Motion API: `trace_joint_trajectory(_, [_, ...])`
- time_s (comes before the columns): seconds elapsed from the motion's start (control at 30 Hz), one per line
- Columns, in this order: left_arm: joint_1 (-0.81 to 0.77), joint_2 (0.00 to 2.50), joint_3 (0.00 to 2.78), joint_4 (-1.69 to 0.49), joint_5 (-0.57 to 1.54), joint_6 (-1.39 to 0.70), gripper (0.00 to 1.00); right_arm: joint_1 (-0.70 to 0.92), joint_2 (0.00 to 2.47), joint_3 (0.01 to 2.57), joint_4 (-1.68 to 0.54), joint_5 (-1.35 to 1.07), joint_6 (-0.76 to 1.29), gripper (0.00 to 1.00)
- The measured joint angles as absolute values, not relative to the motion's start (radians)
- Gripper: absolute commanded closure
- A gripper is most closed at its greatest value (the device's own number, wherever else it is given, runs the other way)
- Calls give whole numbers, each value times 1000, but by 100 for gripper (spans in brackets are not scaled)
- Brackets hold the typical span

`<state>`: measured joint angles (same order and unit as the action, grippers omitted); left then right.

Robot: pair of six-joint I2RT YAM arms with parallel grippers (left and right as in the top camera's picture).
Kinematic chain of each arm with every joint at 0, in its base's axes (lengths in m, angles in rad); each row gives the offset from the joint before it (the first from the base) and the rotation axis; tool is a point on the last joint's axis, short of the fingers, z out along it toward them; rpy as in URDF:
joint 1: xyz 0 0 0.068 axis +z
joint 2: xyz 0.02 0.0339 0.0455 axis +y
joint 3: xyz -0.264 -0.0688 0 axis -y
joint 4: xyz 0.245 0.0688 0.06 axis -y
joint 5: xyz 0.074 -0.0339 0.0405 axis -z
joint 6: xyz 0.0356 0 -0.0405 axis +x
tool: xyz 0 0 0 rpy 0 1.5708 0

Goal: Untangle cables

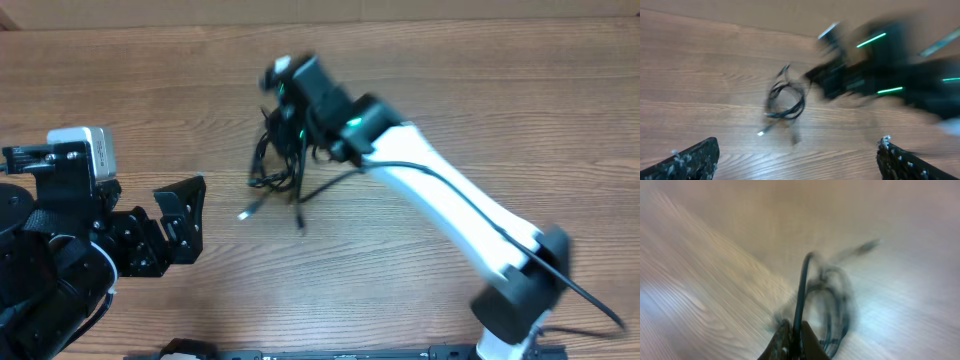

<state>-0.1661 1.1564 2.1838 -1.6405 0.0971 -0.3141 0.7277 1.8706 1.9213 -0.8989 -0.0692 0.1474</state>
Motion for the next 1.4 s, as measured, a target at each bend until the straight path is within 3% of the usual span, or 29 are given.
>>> trace_joint_trajectory(0.23, [-166, 1156, 2184, -1659, 60, -314, 0, 725, 1558, 2372, -1015, 46, 53, 96])
trace_joint_trajectory(0.47, [-166, 1156, 2184, -1669, 48, -314, 0, 725, 1488, 2433, -1131, 113, 12, 96])
trace_joint_trajectory(0.5, [-166, 1156, 2184, -1670, 47, -314, 0, 725, 1517, 2426, -1165, 116, 10, 73])
trace_joint_trajectory(0.53, [-166, 1156, 2184, -1670, 47, -314, 0, 725, 1549, 2420, -1192, 119, 14, 43])
trace_joint_trajectory(0.57, [-166, 1156, 2184, -1671, 47, -314, 0, 725, 1588, 2415, -1215, 121, 8, 26])
trace_joint_trajectory(0.6, [-166, 1156, 2184, -1672, 47, -314, 0, 725, 1627, 2406, -1234, 121, 7, 23])
trace_joint_trajectory(0.9, [-166, 1157, 2184, -1673, 47, -307, 0, 725, 1931, 2320, -1268, 131, 39, 22])
trace_joint_trajectory(1.27, [-166, 1156, 2184, -1647, 30, -304, 0, 706, 2036, 2072, -941, 68, 119, 16])
trace_joint_trajectory(1.4, [-166, 1156, 2184, -1638, 14, -303, 0, 701, 2038, 1927, -830, 49, 130, 10])
